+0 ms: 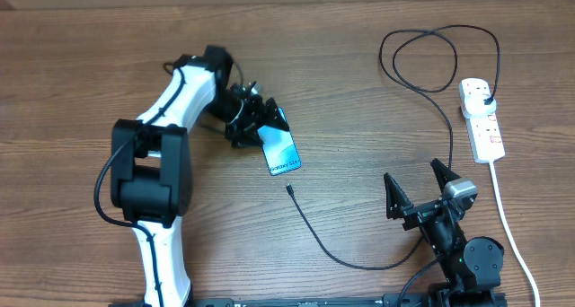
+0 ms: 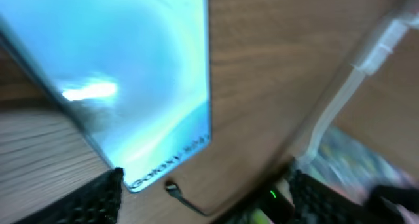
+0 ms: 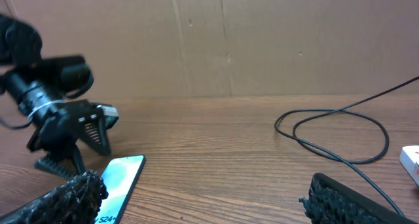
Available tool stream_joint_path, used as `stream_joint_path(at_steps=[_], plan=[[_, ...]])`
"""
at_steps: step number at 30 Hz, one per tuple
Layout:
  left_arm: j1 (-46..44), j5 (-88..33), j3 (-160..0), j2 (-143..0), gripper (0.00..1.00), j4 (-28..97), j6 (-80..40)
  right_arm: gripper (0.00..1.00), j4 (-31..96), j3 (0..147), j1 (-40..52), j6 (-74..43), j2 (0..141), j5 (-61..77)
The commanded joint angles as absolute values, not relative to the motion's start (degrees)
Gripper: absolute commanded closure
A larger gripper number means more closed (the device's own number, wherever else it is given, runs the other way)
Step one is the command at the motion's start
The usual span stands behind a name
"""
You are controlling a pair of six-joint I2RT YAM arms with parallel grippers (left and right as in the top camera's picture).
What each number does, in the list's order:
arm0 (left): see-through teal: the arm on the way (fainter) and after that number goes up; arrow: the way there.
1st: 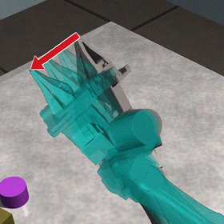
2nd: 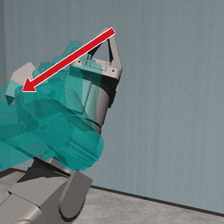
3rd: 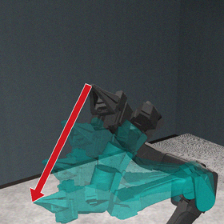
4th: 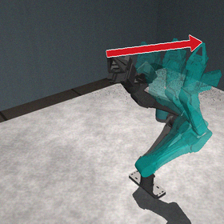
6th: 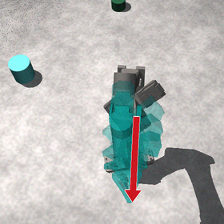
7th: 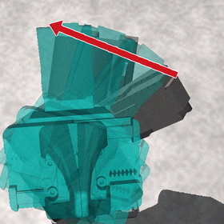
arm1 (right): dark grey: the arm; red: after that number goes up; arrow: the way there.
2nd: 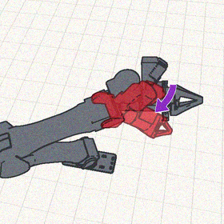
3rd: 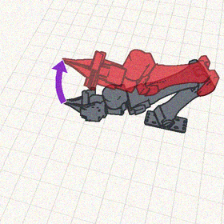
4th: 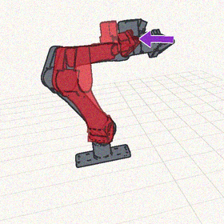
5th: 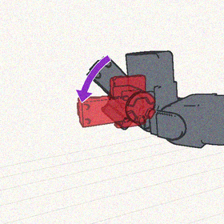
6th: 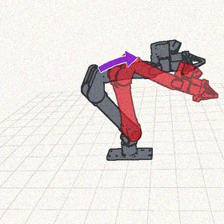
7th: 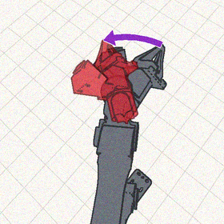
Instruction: Plug charger to phone and switch on socket
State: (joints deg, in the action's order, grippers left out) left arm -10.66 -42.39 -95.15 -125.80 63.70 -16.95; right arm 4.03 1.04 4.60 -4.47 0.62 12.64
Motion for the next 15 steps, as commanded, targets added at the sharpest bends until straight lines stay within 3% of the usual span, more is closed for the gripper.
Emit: stream_joint_path(at_steps=[1,3,7,15], plan=[[-15.1,-24.1,-102.9,-125.9,0.10,64.5,-27.0,0.00,3.7,0.4,4.8,-4.4,0.2,12.1],[-19.5,-11.1,-105.8,-125.9,0.04,64.7,-30.6,0.00,3.7,0.4,4.8,-4.4,0.2,12.1],[-25.0,1.5,-106.0,-126.3,0.00,64.5,-33.5,0.00,3.7,0.4,4.8,-4.4,0.2,12.1],[-28.0,5.5,-105.4,-128.9,0.01,64.8,-35.2,0.00,3.7,0.4,4.8,-4.4,0.2,12.1]])
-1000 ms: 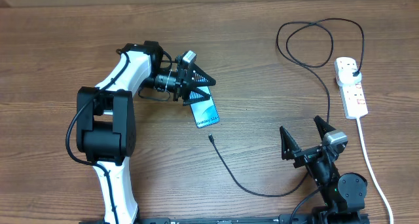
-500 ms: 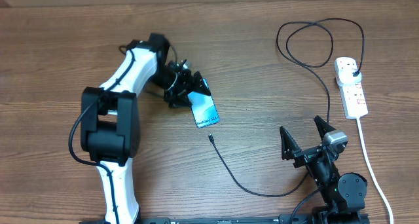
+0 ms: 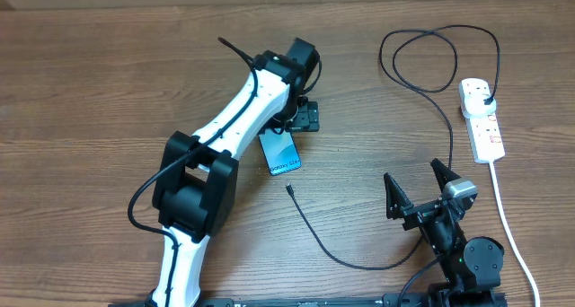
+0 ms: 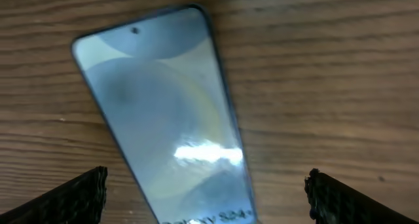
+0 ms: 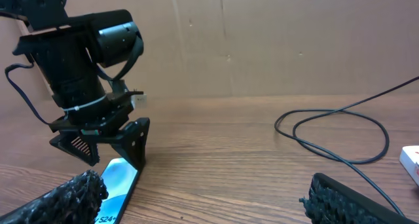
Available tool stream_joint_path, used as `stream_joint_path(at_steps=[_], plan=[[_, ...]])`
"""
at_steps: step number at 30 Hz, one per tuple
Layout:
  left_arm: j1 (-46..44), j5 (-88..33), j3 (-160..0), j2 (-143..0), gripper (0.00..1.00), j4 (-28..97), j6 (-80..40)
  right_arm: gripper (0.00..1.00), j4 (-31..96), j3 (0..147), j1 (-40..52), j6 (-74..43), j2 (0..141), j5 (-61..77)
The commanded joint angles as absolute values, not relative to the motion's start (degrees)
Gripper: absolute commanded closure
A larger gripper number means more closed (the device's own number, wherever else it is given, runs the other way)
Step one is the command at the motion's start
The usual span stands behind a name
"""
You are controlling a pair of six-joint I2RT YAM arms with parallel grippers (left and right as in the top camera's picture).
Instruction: Plug charger to phone and switch on socket
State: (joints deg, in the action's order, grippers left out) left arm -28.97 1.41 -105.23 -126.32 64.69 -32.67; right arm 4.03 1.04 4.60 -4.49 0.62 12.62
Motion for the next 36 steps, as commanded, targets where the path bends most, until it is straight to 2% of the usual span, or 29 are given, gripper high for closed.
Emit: stream_joint_path(at_steps=[1,9,18,36], plan=[[-28.0,4.8,-105.4,-129.5,0.00,64.9,-35.2,0.00,3.7,0.4,4.8,-4.4,0.2,12.1],[-27.8,4.1,-105.4,-134.0,0.00,68.9,-34.2,0.00,3.7,0.4,4.8,-4.4,0.2,12.1],[-27.2,6.7,-105.4,-134.1,0.00,72.7,-27.9,0.00,3.7,0.4,4.8,-4.4,0.2,12.1],[-24.6,-0.1,-104.8,-134.2,0.00,66.3,-30.5,0.00,3.7,0.4,4.8,-4.4,0.2,12.1]])
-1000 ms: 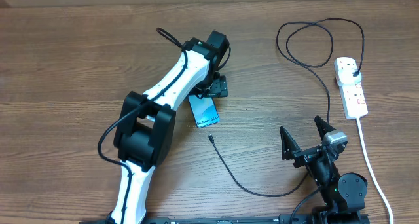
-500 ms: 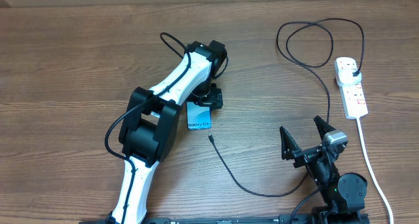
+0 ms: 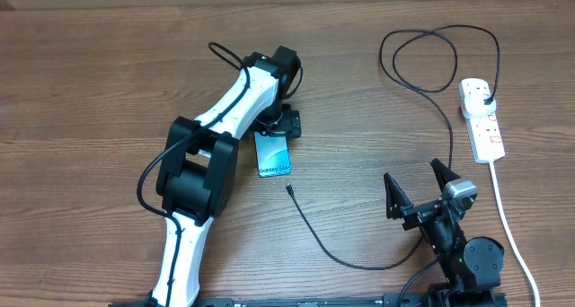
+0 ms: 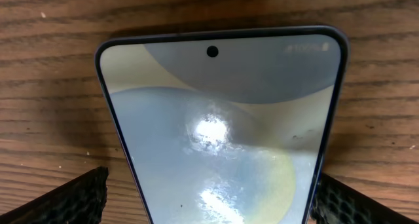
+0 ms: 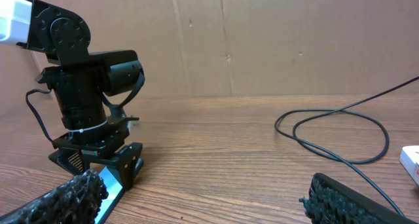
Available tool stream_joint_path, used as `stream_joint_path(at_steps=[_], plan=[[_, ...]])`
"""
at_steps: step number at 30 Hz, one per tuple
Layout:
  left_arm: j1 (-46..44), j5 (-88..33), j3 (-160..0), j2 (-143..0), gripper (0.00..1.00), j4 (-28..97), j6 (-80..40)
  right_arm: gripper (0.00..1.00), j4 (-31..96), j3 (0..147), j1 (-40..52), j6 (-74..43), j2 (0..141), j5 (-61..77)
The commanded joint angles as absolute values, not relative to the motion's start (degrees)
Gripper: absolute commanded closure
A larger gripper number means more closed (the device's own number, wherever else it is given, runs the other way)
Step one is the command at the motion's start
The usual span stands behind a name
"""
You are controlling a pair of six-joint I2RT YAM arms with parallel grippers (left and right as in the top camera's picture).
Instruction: Plug charger to phone and switch on socket
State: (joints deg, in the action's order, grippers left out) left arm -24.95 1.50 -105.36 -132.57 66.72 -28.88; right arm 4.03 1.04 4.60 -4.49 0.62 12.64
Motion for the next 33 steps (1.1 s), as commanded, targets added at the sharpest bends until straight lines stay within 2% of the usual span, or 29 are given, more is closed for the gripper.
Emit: stream_joint_path(at_steps=[1,13,24,33], plan=[[-24.6,-0.8,-104.6,-134.2,0.01,66.1,-30.5,0.00,3.7,0.4,4.8,-4.4,0.2,12.1],[-24.8,-1.1,-100.3,-134.2,0.00,64.3,-36.1,0.00,3.7,0.4,4.8,-4.4,0.2,12.1],[-24.7,-1.2,-99.9,-134.1,0.16,64.7,-35.8,0.00,3.7,0.4,4.8,-4.4,0.2,12.1],[-24.7,-1.2,-99.9,-134.1,0.17,64.6,-34.1,0.00,3.7,0.4,4.8,-4.4,0.2,12.1]])
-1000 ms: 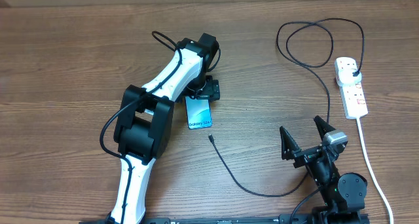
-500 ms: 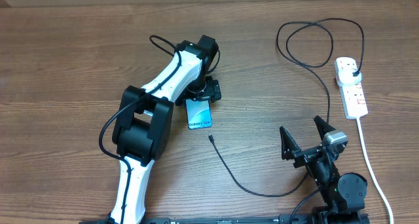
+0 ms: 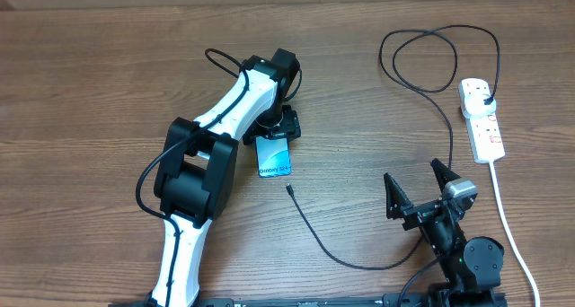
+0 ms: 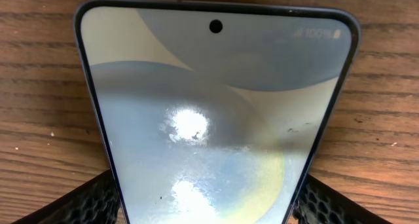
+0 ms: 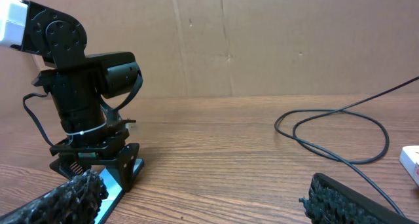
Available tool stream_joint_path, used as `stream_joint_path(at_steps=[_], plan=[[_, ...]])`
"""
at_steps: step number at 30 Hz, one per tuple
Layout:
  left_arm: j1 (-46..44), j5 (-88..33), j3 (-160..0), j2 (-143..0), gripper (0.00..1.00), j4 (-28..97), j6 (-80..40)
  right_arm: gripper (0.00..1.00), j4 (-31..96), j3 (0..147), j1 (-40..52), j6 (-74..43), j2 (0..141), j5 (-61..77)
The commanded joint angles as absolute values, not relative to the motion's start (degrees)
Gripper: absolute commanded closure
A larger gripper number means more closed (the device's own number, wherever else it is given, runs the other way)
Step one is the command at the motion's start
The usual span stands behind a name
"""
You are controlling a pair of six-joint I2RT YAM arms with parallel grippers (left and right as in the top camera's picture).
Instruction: Plug charger to phone and switch on socket
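The phone lies screen up on the wooden table, its lit screen filling the left wrist view. My left gripper stands over the phone's far end, fingers pressed against both long edges, shut on it. The black charger cable's loose plug lies just near of the phone. The cable runs to a white power strip at the right. My right gripper rests open near the front edge, nothing between its fingers.
The cable loops widely at the back right and trails across the front middle. The strip's white lead runs down the right side. A cardboard wall stands behind the table.
My left gripper has come lower over the phone and its fingers now touch the phone's sides. The phone has turned slightly. The right arm has not moved.
My left gripper was first at the phone's left, open, with the phone lying slanted. It then stood over the phone's far end. After that the phone lay nearly straight with the fingers astride it, and now they are shut on its edges.
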State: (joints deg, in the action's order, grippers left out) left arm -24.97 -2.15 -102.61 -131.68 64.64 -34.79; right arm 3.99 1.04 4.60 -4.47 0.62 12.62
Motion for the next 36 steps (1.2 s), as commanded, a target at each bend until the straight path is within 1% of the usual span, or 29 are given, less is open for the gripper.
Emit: stream_joint_path(at_steps=[1,4,11,21,36], plan=[[-24.7,-1.4,-99.9,-134.1,0.17,64.6,-33.6,0.00,3.7,0.4,4.8,-4.4,0.2,12.1],[-24.7,-1.8,-99.9,-134.1,0.19,64.7,-32.3,0.00,3.7,0.4,4.8,-4.4,0.2,12.1],[-24.3,-7.1,-99.9,-133.3,0.19,64.2,-29.3,0.00,3.7,0.4,4.8,-4.4,0.2,12.1],[-23.5,-9.6,-99.9,-129.1,0.20,63.8,-26.2,0.00,3.7,0.4,4.8,-4.4,0.2,12.1],[-20.9,-20.7,-99.9,-127.7,0.19,63.8,-21.7,0.00,3.7,0.4,4.8,-4.4,0.2,12.1]])
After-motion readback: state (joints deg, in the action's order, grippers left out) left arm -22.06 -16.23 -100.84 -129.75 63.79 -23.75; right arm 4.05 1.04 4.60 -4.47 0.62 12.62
